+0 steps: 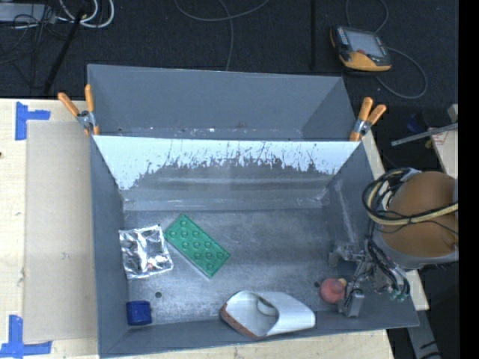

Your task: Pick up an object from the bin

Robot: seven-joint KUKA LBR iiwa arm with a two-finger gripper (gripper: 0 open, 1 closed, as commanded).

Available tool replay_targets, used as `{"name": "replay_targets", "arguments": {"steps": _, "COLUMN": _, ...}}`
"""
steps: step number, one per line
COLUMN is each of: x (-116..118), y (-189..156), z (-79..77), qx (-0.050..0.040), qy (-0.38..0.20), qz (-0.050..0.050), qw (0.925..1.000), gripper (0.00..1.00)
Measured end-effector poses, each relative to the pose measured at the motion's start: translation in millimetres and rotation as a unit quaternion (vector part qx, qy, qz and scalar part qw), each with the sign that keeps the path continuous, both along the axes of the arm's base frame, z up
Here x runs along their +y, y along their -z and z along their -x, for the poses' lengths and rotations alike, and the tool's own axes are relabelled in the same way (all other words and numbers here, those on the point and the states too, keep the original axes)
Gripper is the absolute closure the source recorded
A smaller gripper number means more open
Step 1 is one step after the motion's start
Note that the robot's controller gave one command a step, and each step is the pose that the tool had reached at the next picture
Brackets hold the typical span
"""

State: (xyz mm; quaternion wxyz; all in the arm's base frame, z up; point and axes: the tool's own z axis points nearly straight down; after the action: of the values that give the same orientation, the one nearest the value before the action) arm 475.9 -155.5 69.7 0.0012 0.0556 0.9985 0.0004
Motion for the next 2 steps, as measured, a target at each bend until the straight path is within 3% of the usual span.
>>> {"name": "replay_targets", "arguments": {"steps": 1, "x": 0.2, "y": -0.2, "z": -0.4, "qx": -0.0004, "qy": -0.001, "qz": 0.000, "qw": 1.0000, "gripper": 0.00}}
{"name": "replay_targets", "arguments": {"steps": 2, "x": 0.0, "y": -0.3, "z": -1.5, "qx": -0.0015, "qy": -0.001, "qz": 0.000, "qw": 1.0000, "gripper": 1.00}}
